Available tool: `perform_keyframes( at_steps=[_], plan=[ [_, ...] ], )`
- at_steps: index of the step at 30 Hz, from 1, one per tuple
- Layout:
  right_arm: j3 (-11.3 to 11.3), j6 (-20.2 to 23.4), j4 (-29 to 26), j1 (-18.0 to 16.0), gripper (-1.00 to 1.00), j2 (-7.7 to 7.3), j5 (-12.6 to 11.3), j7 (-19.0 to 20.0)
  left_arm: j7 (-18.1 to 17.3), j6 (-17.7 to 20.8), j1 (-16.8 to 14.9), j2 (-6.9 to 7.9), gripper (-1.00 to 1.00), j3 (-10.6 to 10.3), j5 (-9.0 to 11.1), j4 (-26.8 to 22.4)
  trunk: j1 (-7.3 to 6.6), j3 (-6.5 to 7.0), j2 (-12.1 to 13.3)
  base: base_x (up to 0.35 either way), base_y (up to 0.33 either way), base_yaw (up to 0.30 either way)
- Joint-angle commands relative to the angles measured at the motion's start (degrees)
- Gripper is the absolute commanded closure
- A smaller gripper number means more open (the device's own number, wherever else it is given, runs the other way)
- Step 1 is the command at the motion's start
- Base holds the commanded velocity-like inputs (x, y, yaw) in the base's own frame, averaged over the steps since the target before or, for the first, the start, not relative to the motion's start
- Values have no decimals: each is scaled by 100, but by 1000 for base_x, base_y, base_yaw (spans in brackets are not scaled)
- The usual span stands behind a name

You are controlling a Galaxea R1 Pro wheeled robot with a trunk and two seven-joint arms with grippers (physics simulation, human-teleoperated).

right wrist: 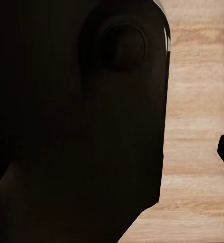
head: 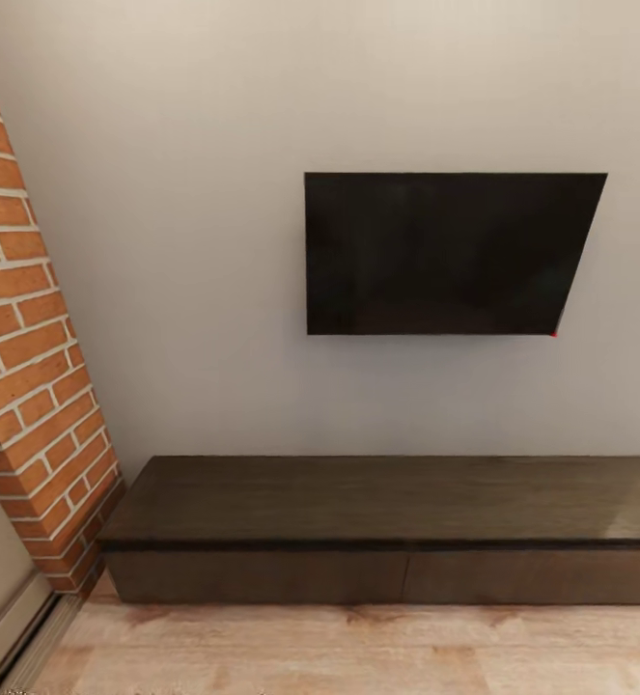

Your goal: Place each of the two pumpkins and all three candles from the living room inside a cabinet in the living room (use any cabinet), then make sure every cabinet is closed, and position the cauldron so it is next to a table in the living room.

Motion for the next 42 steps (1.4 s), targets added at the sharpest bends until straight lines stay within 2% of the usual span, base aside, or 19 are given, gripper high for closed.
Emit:
perform_keyframes(
  at_steps=[1,10,15,18,24,31,34,39,42],
  plan=[
    [-5,-6,-9,-1,-100,-1,-24,-3,-5,-9,2,0,-100,-5,-6,-16,0,-4,-2,0,-333,224],
    [2,-39,-30,-1,-100,3,1,-7,11,-53,2,7,-100,-1,-22,-26,0,-4,-2,0,-335,82],
    [-34,-516,-26,-1,-100,1,-49,-20,11,-84,9,16,-100,-11,-28,-20,0,-4,-2,-19,-336,2],
    [-52,-639,-26,-1,-100,-11,-62,-24,11,-90,10,29,-100,-15,-26,-19,0,-4,-2,-129,-315,0],
    [-2,-681,-25,-1,-100,-8,-60,-25,20,-100,10,47,-100,-19,-25,-19,0,-18,-2,-190,-292,-90],
    [-64,-685,-25,-1,-100,-28,-72,-38,20,-106,10,67,-100,-7,-19,-21,0,-38,-2,-144,-176,-95],
    [-67,-688,-29,-1,-100,-31,-71,-120,20,-107,10,75,-100,4,-17,-27,0,-40,-2,-26,-30,-12],
    [-63,-710,-66,-1,-100,2,-71,-550,13,-98,2,91,-100,11,-10,-184,0,-40,-2,-6,-6,-3],
    [-55,-769,-310,-1,-100,8,-71,-671,3,-60,-28,97,-100,16,-6,-248,0,-40,-2,-1,-1,0]
  ],
)
